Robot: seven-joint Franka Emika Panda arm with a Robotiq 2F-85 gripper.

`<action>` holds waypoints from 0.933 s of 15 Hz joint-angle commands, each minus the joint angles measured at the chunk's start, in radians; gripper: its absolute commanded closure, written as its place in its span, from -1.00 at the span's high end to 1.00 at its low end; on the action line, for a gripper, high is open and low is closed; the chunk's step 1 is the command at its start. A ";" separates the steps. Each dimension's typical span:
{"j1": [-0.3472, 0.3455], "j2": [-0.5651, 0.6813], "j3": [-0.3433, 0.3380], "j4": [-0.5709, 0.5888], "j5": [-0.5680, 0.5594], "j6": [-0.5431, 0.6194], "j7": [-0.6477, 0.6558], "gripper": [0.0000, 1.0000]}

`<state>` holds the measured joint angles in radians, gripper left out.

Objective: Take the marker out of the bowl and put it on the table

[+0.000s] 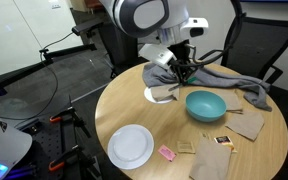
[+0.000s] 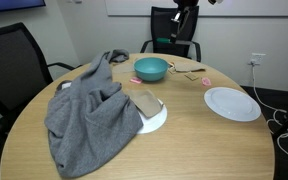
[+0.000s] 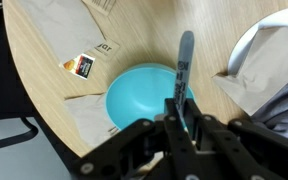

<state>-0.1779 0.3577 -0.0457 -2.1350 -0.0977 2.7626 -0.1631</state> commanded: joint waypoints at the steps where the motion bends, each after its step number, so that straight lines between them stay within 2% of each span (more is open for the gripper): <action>1: -0.002 -0.105 0.022 -0.117 -0.024 -0.008 -0.158 -0.93; 3: -0.023 -0.124 0.058 -0.146 0.011 -0.006 -0.276 -0.93; 4: 0.009 -0.069 0.021 -0.090 -0.004 -0.002 -0.184 -0.73; 6: 0.006 -0.084 0.034 -0.113 0.000 -0.001 -0.230 -0.73; 10: 0.003 -0.087 0.035 -0.117 0.000 -0.001 -0.244 -0.73; 11: 0.002 -0.087 0.035 -0.117 0.000 -0.001 -0.244 -0.93; 14: -0.033 -0.095 0.054 -0.118 0.013 0.012 -0.351 -0.93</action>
<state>-0.1843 0.2737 -0.0043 -2.2504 -0.1010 2.7641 -0.4239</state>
